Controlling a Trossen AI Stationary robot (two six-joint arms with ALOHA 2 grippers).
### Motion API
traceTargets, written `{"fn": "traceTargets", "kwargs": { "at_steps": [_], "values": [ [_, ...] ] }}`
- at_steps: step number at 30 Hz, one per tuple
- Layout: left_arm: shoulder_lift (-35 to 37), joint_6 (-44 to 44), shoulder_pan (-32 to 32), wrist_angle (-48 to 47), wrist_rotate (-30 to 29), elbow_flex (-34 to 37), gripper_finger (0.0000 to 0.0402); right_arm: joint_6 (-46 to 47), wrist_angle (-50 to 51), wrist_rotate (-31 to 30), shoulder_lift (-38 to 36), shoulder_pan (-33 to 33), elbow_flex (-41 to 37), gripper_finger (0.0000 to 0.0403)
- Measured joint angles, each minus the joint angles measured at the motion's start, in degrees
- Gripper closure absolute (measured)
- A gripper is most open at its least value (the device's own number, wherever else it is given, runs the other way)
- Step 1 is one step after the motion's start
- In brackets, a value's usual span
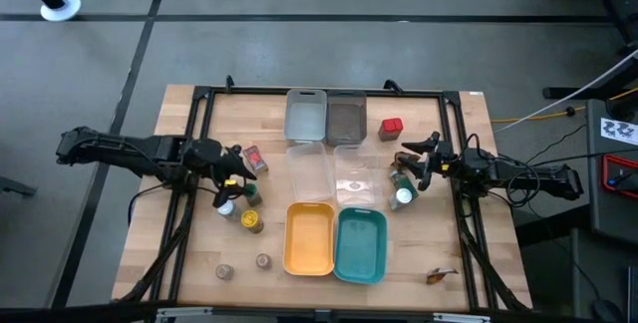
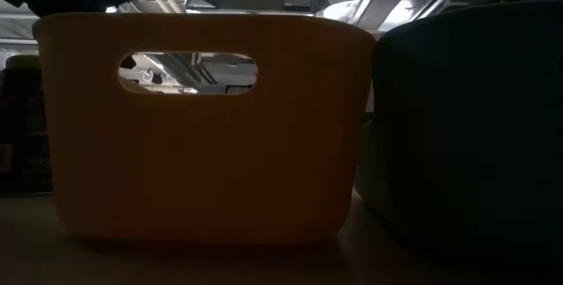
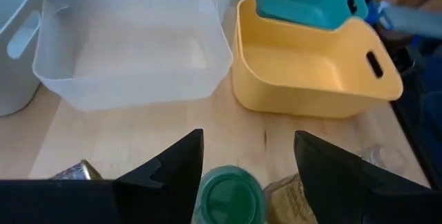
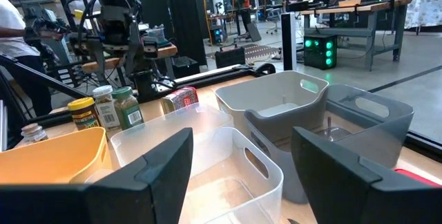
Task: Sort spices by type
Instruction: Put the left green seasoning bottle into the left transparent bin
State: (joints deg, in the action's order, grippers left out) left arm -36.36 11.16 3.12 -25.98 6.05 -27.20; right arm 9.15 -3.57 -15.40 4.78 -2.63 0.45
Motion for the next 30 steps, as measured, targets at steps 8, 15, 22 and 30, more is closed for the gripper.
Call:
{"fn": "traceTargets", "kwargs": {
  "at_steps": [8,15,22,30],
  "values": [
    [-3.2,-2.5,0.3,-1.6,-0.1,-5.1,0.0192,0.0,0.0,0.0,0.0,0.0,0.0,0.0160],
    [-13.0,-2.4,0.3,-17.0,-2.0,-14.0,0.0192,0.0,0.0,0.0,0.0,0.0,0.0,0.0160],
    [-23.3,-2.3,0.3,-25.1,-2.1,-20.0,0.0192,0.0,0.0,0.0,0.0,0.0,0.0,0.0160],
    [-28.3,-1.9,0.3,-29.5,-2.1,-24.3,0.0192,0.0,0.0,0.0,0.0,0.0,0.0,0.0160]
  ]
}}
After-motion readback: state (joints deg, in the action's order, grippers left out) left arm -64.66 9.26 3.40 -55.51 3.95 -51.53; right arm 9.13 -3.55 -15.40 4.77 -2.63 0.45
